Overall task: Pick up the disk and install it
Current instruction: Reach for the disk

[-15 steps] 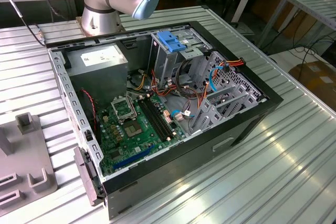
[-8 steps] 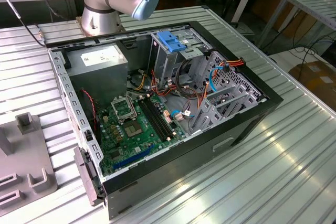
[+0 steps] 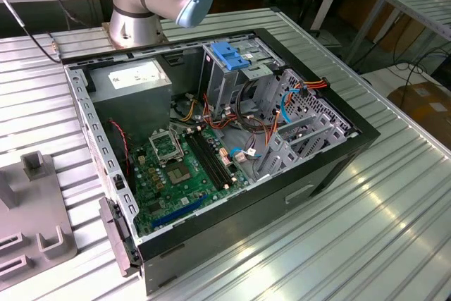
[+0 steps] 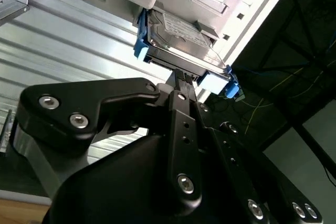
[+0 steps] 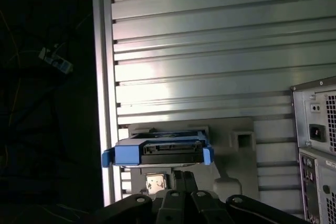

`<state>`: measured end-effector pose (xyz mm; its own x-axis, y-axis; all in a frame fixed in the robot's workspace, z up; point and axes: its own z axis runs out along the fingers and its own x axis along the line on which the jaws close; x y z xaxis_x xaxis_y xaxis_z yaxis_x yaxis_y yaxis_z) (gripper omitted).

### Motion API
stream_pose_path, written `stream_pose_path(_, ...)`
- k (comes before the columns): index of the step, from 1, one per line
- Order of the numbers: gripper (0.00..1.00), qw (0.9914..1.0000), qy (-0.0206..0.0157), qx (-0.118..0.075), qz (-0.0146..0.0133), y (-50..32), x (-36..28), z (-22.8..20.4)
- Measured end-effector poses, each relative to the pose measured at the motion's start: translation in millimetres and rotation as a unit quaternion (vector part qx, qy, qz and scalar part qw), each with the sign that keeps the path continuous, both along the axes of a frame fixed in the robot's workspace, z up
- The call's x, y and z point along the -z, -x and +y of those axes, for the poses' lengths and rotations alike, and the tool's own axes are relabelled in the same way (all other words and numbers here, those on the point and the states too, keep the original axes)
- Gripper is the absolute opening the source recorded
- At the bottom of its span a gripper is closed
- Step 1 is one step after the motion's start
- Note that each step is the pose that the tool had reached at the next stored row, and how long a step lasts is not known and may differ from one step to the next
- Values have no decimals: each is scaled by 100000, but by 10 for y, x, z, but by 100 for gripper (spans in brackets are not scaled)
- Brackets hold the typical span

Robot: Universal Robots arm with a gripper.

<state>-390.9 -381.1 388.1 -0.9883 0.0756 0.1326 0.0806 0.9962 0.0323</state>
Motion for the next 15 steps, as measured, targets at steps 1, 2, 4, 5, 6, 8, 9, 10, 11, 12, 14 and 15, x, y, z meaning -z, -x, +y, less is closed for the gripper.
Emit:
stream_pose_path(1, 10, 100000, -1, 1, 144, 23, 0, 2)
stream_pose_path(2, 10, 100000, -1, 1, 288, 48, 1, 3)
stream_pose_path(4, 10, 99997, -4, -4, 757, 145, 2, 9)
stream_pose_path(5, 10, 99995, -2, -4, 1013, 200, 3, 12)
stream_pose_path(6, 10, 99993, -4, 0, 1216, 246, 4, 15)
stream_pose_path(8, 10, 99989, -2, 1, 1470, 301, 4, 18)
stream_pose_path(9, 10, 99985, -2, 1, 1726, 354, 5, 21)
stream_pose_path(10, 10, 99980, -2, -4, 2005, 410, 5, 24)
stream_pose_path(11, 10, 99977, -4, -2, 2129, 436, 5, 26)
stream_pose_path(12, 10, 99974, -7, -2, 2267, 464, 6, 28)
stream_pose_path(14, 10, 99967, -4, -4, 2566, 522, 6, 31)
stream_pose_path(15, 10, 99960, -4, -2, 2839, 575, 7, 34)
